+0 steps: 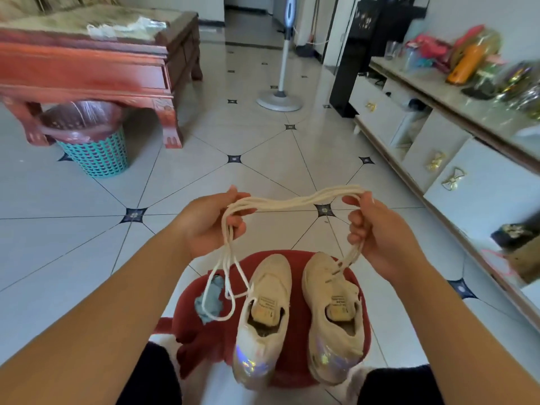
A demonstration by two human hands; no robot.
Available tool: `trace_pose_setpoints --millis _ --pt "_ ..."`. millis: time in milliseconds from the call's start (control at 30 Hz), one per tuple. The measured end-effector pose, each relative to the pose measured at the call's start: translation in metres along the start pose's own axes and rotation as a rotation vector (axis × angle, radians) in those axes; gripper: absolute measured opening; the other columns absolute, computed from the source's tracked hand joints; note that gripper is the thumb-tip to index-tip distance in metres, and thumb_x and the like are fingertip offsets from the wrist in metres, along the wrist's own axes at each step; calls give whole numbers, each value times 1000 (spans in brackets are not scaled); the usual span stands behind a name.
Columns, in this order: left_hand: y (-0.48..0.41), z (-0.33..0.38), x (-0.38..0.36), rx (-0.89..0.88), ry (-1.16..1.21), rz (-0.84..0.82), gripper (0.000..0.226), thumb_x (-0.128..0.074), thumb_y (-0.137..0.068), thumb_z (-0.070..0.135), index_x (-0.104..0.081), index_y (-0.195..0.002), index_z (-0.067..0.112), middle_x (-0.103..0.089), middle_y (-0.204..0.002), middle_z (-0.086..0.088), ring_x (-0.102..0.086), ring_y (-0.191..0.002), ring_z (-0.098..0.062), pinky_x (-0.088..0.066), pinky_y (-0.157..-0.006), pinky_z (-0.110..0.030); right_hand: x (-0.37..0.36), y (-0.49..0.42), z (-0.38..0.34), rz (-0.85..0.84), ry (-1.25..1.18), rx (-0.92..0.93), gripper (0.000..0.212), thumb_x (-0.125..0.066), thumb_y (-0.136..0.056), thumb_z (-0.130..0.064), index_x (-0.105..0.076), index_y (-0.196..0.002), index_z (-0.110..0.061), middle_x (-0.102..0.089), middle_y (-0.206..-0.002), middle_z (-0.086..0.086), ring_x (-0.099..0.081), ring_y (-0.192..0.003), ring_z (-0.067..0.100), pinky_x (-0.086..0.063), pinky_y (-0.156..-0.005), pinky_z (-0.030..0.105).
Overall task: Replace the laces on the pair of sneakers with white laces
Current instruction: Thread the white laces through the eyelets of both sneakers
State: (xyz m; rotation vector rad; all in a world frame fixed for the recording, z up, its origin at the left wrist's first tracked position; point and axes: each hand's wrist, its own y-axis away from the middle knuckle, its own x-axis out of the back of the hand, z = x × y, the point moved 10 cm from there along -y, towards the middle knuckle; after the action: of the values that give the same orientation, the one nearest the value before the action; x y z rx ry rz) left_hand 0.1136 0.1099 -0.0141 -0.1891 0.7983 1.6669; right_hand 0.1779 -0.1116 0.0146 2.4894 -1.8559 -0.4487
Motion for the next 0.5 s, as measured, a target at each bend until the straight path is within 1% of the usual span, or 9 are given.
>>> trace_pose_setpoints --millis 33,67,133,200,300,400,500 --pt "6 -2 -2 -5 -29 -12 24 -50 -93 24 -59 -98 2 -64 -80 -11 -36 -41 -8 -46 -51 -19 -3 5 0 -15 12 -7 38 -38 -98 -37 -65 -93 -11 -46 -55 -6 -35 -48 6 -38 -46 18" --pt "11 -2 -3 -23 -84 -20 24 -53 -90 23 -59 -100 2 -65 -80 -9 -36 -43 -8 -47 -52 -19 -7 9 1 -31 32 -10 40 -37 -98 -39 -66 -93 -11 -47 -56 -5 -37 -48 6 -39 -47 19" --pt "20 0 -6 -77 -194 -16 20 -57 -88 11 -59 -105 1 -65 -82 -8 -38 -44 -7 -48 -54 -21 -14 16 1 -64 75 -4 44 -35 -98 -40 -67 -92 -11 -50 -58 -4 -41 -50 7 -42 -50 21" --pt "26 5 -4 -138 -228 18 18 -56 -88 3 -60 -106 2 -64 -82 -7 -39 -43 -7 -48 -53 -21 -17 21 -2 -77 123 19 44 -35 -98 -39 -68 -93 -11 -55 -62 -2 -47 -53 8 -46 -54 23" --pt "31 15 0 -215 -277 73 13 -54 -90 5 -64 -99 4 -66 -77 -4 -43 -44 -7 -50 -52 -21 -18 23 -5 -65 222 49 39 -38 -99 -33 -69 -94 -11 -63 -70 0 -55 -59 9 -51 -61 23" --pt "31 22 2 -264 -350 99 14 -53 -92 8 -66 -96 5 -68 -75 -2 -43 -46 -7 -51 -53 -20 -16 18 -7 -57 351 75 31 -42 -98 -27 -69 -95 -14 -69 -75 -2 -63 -67 9 -53 -69 23" --pt "24 24 1 -265 -327 87 16 -50 -93 9 -65 -97 3 -70 -75 -3 -40 -44 -7 -49 -52 -20 -15 7 -1 -58 510 65 24 -46 -96 -22 -69 -93 -15 -72 -78 -4 -67 -74 9 -52 -68 19"
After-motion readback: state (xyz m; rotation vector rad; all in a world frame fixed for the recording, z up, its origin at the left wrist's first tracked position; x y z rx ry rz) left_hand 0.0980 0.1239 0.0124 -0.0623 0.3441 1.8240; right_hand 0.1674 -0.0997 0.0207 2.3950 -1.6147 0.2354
